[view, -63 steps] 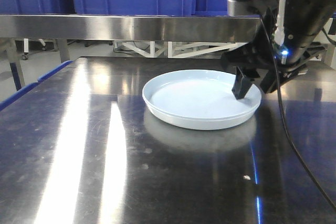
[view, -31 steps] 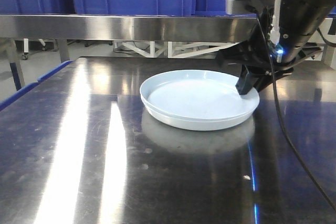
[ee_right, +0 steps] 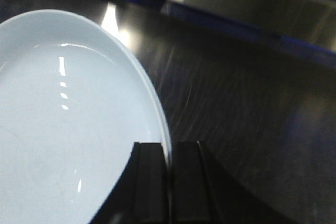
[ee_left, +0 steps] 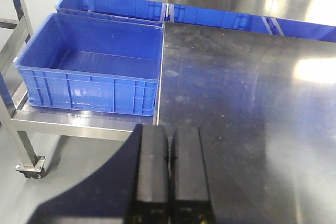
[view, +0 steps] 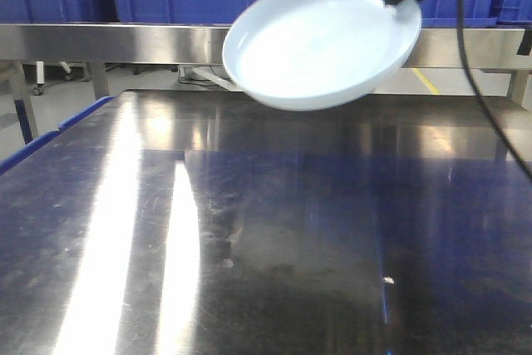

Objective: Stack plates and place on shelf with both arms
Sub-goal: 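Lift the plate stack with the right gripper and hold it raised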

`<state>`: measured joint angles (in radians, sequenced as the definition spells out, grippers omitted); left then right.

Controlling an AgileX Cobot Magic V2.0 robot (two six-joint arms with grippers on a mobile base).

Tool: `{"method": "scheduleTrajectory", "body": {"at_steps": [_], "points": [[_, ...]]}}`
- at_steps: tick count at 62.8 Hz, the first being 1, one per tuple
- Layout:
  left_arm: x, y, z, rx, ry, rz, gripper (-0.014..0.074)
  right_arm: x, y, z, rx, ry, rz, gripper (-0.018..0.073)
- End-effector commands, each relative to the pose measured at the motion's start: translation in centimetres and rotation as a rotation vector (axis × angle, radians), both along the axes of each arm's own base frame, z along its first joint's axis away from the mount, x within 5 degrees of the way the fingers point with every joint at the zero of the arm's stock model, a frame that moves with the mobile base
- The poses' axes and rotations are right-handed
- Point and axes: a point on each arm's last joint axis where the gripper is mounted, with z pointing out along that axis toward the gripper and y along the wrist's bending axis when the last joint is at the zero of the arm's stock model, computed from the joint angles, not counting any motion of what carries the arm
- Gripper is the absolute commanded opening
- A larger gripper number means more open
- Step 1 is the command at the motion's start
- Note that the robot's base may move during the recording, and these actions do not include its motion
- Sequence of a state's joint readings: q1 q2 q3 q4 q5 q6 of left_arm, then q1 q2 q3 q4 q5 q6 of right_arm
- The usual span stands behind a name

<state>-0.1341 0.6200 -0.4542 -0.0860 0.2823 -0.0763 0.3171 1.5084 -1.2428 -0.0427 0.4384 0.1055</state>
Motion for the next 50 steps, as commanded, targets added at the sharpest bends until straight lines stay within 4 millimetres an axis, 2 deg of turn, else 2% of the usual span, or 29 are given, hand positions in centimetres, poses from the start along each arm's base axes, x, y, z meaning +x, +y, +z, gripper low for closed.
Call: {"method": "scheduleTrajectory", "body": {"at_steps": [1, 13, 23, 50], "points": [[0.3, 0.0, 1.6, -0.026, -0.105, 0.009, 0.0092, -1.4, -1.4, 4.8, 0.045, -0.183, -0.021, 0.0048], [0.3, 0.0, 1.6, -0.026, -0.105, 0.009, 0.0092, -3.7, -4.1, 6.8, 0.056, -0.243, -0.087, 0.0048], [0.3, 0.0, 1.6, -0.026, -0.105, 0.009, 0.0092, -6.5, -6.2, 7.0, 0.056, -0.273, -0.14, 0.0048], [0.3, 0.0, 1.6, -0.026, -0.105, 0.009, 0.0092, -15.1, -9.3, 3.2, 0.054, -0.32, -0.224, 0.0048]]}}
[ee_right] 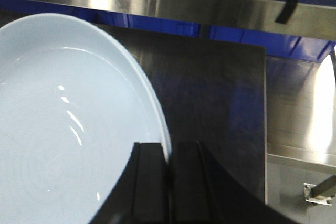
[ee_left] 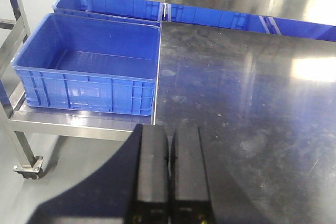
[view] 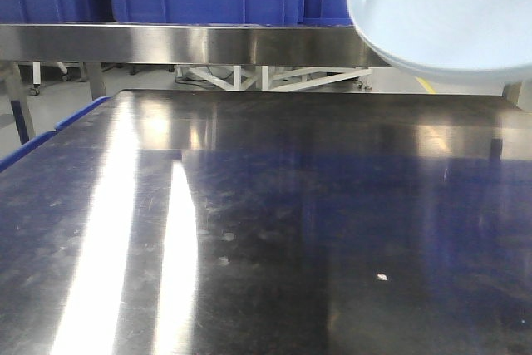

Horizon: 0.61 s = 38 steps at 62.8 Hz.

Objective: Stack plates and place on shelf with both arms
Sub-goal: 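Lift the plate stack with the right gripper and hold it raised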

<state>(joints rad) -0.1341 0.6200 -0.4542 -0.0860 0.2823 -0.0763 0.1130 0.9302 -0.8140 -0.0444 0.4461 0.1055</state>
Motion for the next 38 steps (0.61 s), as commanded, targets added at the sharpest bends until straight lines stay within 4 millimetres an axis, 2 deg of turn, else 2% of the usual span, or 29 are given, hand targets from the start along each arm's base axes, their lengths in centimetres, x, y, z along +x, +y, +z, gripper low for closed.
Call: {"method": "scheduleTrajectory", "body": {"at_steps": [1, 10, 20, 38], "points": [[0.3, 0.0, 1.6, -0.026, -0.105, 0.009, 0.0092, -1.9, -0.8, 1.7, 0.008, -0.186, -0.029, 0.0048], [0.3, 0.0, 1.6, -0.026, -0.105, 0.009, 0.0092, -4.4, -1.9, 0.0, 0.006, -0.215, -0.085, 0.0048], [0.3, 0.0, 1.6, -0.026, -0.105, 0.009, 0.0092, -6.3, -2.0, -1.2, 0.008, -0.267, -0.09, 0.0048], [0.3, 0.0, 1.6, -0.026, -0.105, 0.009, 0.0092, -6.9, -2.0, -1.9, 0.01, -0.302, -0.088, 0.0048]]}}
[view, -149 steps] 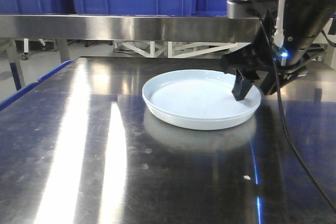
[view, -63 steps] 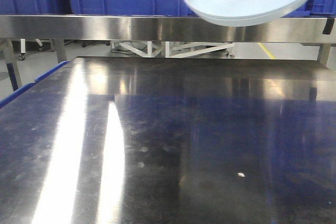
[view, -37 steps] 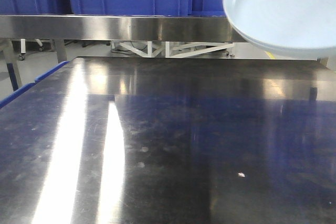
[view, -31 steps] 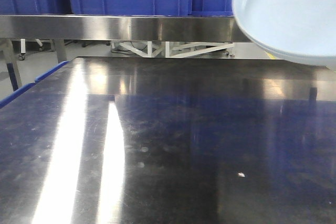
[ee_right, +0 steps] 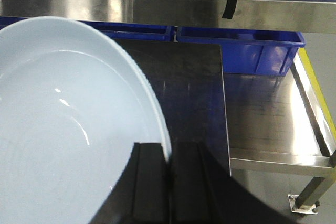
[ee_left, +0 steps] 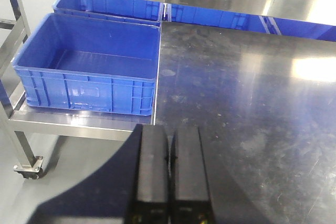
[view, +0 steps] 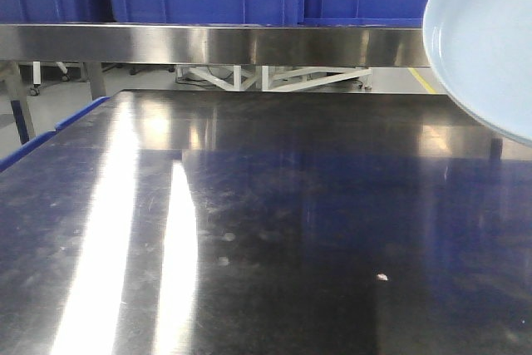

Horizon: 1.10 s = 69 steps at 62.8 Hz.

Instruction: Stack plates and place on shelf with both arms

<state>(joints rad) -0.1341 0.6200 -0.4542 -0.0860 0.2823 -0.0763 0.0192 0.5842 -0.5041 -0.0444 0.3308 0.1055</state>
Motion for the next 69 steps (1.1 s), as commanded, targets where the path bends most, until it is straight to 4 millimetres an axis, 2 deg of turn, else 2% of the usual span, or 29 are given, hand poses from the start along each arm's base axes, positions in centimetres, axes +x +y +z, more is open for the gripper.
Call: {"method": "scheduleTrajectory", "body": {"at_steps": [1, 69], "points": [[0.28, 0.01, 1.63, -0.026, -0.105, 0.009, 0.0092, 0.14, -0.05, 2.11, -0.007, -0.152, 0.0, 0.0048], [0.28, 0.01, 1.63, -0.026, -0.105, 0.009, 0.0092, 0.14, -0.05, 2.14, -0.007, -0.155, 0.0, 0.0048]]}}
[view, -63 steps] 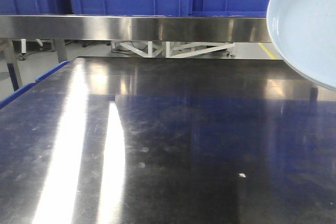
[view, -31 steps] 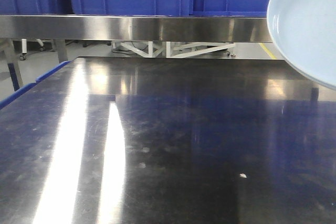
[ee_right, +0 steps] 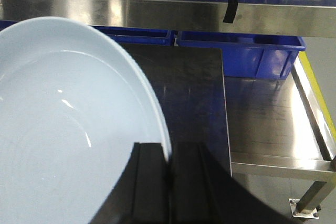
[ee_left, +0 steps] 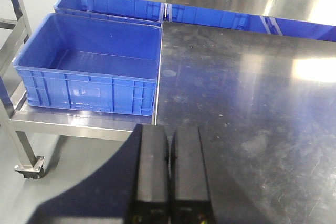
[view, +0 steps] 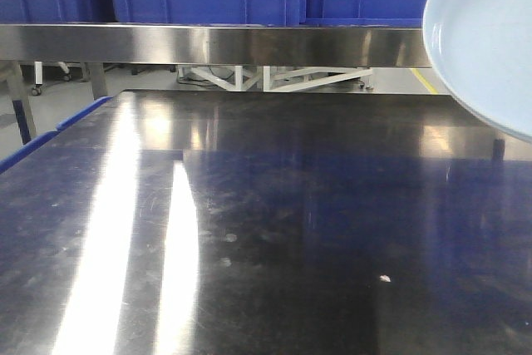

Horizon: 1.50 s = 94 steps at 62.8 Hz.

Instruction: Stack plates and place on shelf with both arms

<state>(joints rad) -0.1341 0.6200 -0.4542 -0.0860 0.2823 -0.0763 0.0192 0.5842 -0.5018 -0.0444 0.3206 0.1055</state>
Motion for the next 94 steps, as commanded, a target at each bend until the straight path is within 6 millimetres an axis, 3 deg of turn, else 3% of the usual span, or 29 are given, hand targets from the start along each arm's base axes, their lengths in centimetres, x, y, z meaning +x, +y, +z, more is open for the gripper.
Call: {"method": "scheduleTrajectory", "body": {"at_steps": [1, 94], "points": [[0.28, 0.01, 1.63, -0.026, -0.105, 0.009, 0.0092, 0.11, -0.05, 2.13, -0.007, -0.147, -0.001, 0.0048], [0.28, 0.01, 1.63, -0.026, -0.105, 0.009, 0.0092, 0.14, -0.01, 2.11, -0.006, -0.146, 0.002, 0.0048]]}}
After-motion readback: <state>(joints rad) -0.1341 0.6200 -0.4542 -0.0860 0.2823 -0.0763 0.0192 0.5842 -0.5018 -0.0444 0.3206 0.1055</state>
